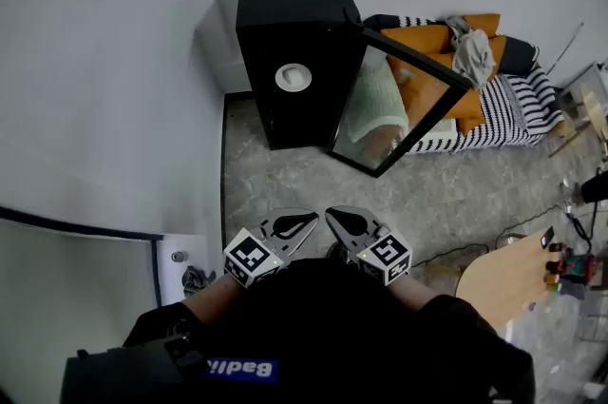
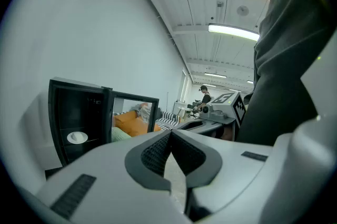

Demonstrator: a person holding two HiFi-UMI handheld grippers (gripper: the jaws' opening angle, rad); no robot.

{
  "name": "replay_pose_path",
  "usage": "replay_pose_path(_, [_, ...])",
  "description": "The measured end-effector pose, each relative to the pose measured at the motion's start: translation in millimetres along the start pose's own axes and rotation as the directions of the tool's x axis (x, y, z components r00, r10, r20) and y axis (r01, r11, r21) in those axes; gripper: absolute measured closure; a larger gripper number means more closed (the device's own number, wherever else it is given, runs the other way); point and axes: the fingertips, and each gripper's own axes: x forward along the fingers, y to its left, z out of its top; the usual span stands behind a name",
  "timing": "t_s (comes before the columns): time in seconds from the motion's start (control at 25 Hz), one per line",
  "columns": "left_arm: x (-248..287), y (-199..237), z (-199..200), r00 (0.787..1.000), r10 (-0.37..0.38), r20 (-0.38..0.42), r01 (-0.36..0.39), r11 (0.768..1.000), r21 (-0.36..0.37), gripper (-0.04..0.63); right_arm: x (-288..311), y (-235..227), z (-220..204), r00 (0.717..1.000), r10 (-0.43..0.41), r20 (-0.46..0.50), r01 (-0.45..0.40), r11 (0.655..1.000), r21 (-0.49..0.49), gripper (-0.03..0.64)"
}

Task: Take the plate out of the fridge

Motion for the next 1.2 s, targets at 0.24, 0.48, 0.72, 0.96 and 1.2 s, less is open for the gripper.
replay_pose_path(0.24, [1,1,-1,1.000,0.000,-0.003,0.000,1.000,0.002,0.589,0,-1,0,1.000,0.001,-0.003,-0.001,1.000,-0.002,0.607])
replay_pose_path(0.48, [3,5,1,1.000,0.006,0.000,-0.006,1.000,-0.004,0.589,3,-4,1,1.000,0.020,-0.006,-0.020,1.000,0.006,0.607])
replay_pose_path(0.72, [7,9,4,1.000,0.021,0.005,-0.021,1.000,-0.010,0.589,5,-4,3,0.998,0.070,-0.004,-0.070,0.997,0.019,0.607])
replay_pose_path(0.96, [22,9,9,0.999,0.031,0.014,-0.031,0.999,-0.024,0.589,-2,-20,8,0.996,0.086,0.018,-0.087,0.996,0.023,0.607])
replay_pose_path(1.2, [46,8,15,0.997,0.074,0.015,-0.073,0.997,-0.027,0.589,-14,-36,11,0.988,0.153,0.034,-0.153,0.988,-0.002,0.607])
